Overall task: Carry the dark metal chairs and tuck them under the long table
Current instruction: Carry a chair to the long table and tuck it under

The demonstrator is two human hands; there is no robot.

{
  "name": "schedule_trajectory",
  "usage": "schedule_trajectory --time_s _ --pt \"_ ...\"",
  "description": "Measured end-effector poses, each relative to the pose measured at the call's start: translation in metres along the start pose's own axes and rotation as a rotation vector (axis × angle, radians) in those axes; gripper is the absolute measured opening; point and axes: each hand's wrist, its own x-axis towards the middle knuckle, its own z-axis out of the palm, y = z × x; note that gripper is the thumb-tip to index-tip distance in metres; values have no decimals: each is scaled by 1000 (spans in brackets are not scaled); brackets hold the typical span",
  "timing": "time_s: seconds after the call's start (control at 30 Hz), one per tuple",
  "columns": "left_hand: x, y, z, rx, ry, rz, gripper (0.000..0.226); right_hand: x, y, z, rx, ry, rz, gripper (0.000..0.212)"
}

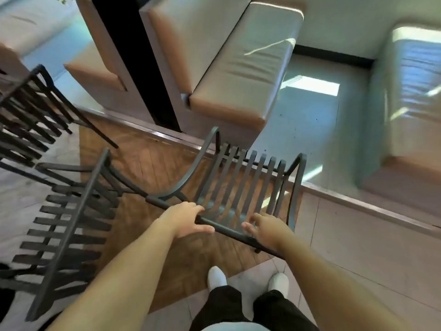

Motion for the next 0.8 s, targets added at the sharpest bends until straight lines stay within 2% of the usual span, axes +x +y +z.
schedule_trajectory --time_s 0.1,0.2,0.37,0.5,0.8 --pt "9 -10 8 104 -19 33 98 -3 -6 23 20 -105 34 73" --pt "20 -18 14 215 17 52 71 -8 -6 43 14 -115 16 67" --pt "34 -15 19 338 43 8 38 -7 -2 52 -114 9 33 30" --pt "35 -10 27 376 81 -22 35 -4 4 54 -122 15 -9 15" --pt "18 21 58 415 112 -86 50 -15 43 56 -173 -61 -126 20"
